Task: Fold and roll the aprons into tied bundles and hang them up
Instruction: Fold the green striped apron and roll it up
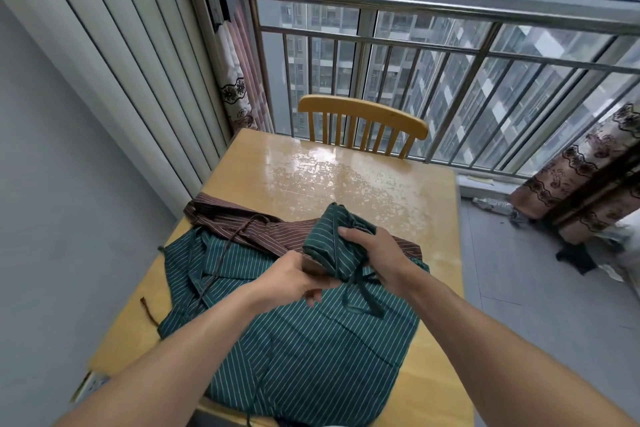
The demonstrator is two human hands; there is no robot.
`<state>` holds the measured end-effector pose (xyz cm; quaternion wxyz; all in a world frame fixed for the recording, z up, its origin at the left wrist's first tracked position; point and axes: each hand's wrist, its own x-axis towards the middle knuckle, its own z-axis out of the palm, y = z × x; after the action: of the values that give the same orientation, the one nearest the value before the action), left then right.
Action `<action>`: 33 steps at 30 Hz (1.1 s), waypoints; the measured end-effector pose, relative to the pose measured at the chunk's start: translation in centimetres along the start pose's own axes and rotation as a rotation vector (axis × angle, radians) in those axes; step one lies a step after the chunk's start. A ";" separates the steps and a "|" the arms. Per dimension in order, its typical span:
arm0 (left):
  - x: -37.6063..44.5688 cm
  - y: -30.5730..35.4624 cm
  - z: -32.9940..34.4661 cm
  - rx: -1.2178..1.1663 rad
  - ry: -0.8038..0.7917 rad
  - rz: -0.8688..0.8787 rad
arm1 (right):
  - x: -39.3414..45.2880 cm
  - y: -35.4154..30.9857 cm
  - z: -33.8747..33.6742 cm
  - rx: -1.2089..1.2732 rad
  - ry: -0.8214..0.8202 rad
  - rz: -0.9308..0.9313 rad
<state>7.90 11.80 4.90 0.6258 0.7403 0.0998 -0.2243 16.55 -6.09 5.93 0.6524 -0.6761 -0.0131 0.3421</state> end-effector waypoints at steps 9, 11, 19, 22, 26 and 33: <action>-0.5 -0.5 0.1 -0.493 -0.136 -0.155 | -1.2 -0.1 0.2 -0.157 -0.152 -0.079; -0.5 -1.1 -0.3 -0.672 -0.141 -0.232 | -1.3 -0.3 0.0 -0.157 -0.199 -0.089; 0.1 -0.8 -1.7 -0.702 -0.214 -0.165 | -1.2 -0.7 0.0 -0.524 -0.385 -0.126; -0.4 -1.0 -2.2 -0.581 -0.291 -0.119 | -1.0 -0.1 0.2 -0.614 -0.340 -0.132; -0.5 -1.7 -2.6 -0.445 -0.303 -0.043 | -1.1 0.3 0.6 -0.699 -0.229 -0.185; -0.8 -1.4 -3.9 -0.261 -0.183 -0.037 | -1.4 -0.6 -0.5 -0.357 -0.248 -0.064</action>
<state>7.43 15.94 4.51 0.7188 0.6273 0.0840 -0.2876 16.01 -7.12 7.02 0.5265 -0.7328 -0.1750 0.3939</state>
